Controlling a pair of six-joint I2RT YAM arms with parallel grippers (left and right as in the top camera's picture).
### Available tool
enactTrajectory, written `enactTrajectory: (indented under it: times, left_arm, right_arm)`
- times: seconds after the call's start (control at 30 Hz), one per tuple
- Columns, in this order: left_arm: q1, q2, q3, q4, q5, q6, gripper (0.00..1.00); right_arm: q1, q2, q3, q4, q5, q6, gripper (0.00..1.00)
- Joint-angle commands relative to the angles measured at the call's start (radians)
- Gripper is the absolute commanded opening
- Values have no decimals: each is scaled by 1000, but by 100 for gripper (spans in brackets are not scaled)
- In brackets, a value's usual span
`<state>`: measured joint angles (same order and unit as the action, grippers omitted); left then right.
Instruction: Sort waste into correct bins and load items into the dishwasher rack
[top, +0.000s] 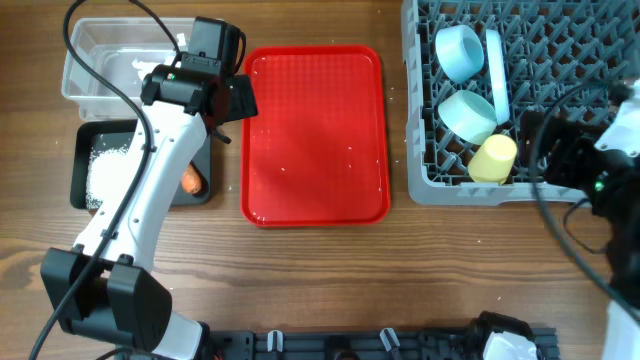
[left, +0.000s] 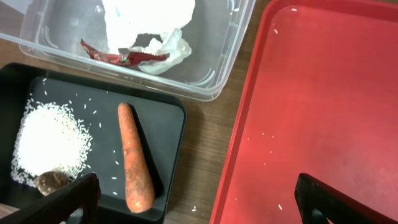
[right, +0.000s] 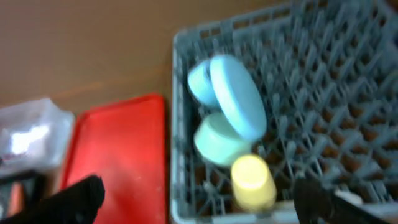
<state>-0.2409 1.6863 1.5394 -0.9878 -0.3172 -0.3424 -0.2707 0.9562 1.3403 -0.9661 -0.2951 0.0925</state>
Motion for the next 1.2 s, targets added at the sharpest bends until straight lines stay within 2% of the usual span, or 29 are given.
enactTrajectory:
  times: [0.0, 0.1, 0.23, 0.43, 0.53, 0.73, 0.87, 1.17]
  left_arm:
    - [3, 11, 16, -1, -13, -9, 100]
    - [3, 11, 16, -1, -13, -9, 100]
    - [3, 11, 16, 0, -13, -9, 100]
    - [3, 11, 16, 0, -13, -9, 100]
    - [3, 11, 16, 0, -13, -9, 100]
    - [3, 11, 16, 0, -13, -9, 100]
    - [3, 11, 16, -1, -13, -9, 100]
    - [3, 11, 16, 0, -13, -9, 100]
  right_arm:
    - [19, -185, -304, 249, 37, -48, 100]
    - [72, -387, -652, 563, 37, -47, 100]
    - [174, -582, -978, 809, 93, -48, 100]
    - [281, -775, -1255, 999, 172, -47, 100]
    - [281, -836, -1334, 1076, 172, -8, 100]
    - [282, -953, -1335, 1052, 169, -14, 100]
    - [283, -951, -1335, 974, 172, -14, 100]
    - [283, -927, -1335, 975, 172, -14, 100]
